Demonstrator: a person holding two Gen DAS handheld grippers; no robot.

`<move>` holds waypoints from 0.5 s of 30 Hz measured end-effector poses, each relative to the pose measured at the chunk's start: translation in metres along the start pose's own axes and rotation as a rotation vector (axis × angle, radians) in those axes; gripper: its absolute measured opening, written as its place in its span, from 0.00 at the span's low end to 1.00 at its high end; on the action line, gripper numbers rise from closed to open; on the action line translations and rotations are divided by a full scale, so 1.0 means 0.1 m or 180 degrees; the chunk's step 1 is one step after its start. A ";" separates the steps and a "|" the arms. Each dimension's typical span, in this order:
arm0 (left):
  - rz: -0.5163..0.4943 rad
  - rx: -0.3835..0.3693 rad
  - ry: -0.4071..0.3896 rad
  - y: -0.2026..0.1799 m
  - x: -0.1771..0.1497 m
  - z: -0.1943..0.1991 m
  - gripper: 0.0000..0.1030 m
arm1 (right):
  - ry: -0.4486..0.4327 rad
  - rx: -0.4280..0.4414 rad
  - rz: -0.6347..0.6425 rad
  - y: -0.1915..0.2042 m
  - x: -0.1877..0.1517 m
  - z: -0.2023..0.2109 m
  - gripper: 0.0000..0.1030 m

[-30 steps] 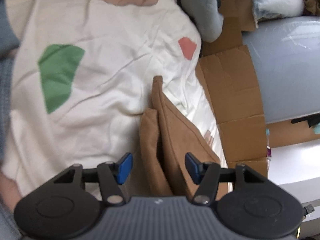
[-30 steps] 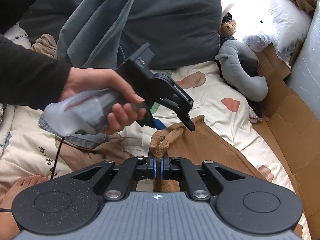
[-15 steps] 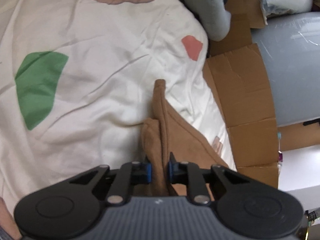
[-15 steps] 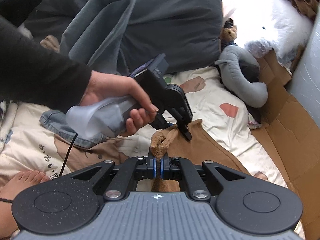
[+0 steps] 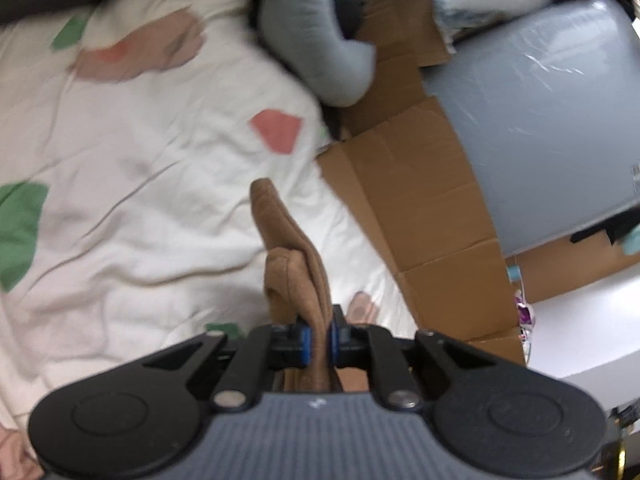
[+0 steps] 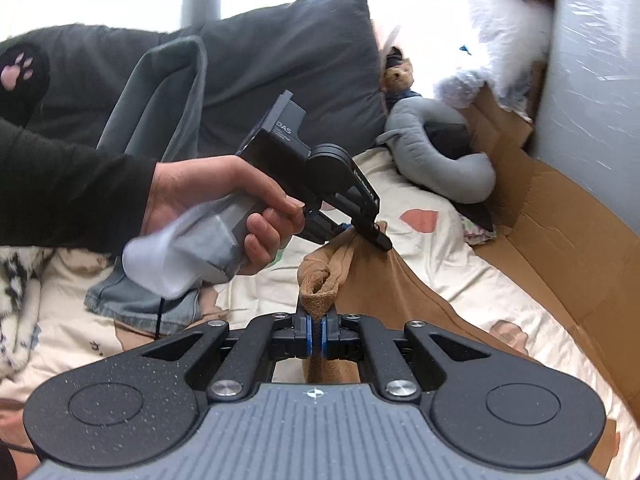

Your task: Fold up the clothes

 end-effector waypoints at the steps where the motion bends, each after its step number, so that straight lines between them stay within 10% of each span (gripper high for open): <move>1: -0.0019 -0.0003 -0.0007 -0.06 -0.02 -0.01 0.09 | -0.0023 0.0002 -0.0051 -0.05 -0.02 0.03 0.02; 15: -0.0267 0.0233 0.0032 -0.72 -0.20 -0.33 0.09 | -0.0242 0.0055 -0.0701 -0.69 -0.49 0.32 0.02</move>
Point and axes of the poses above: each gripper's, at about its wrist camera, not at the fingertips, and z roughly against the way its jaws point, y to its left, x to its top, the point moved 6 cm from there along -z, roughly the way its jaws point, and after that the axes turned 14 degrees about y, right-handed, at the moved point
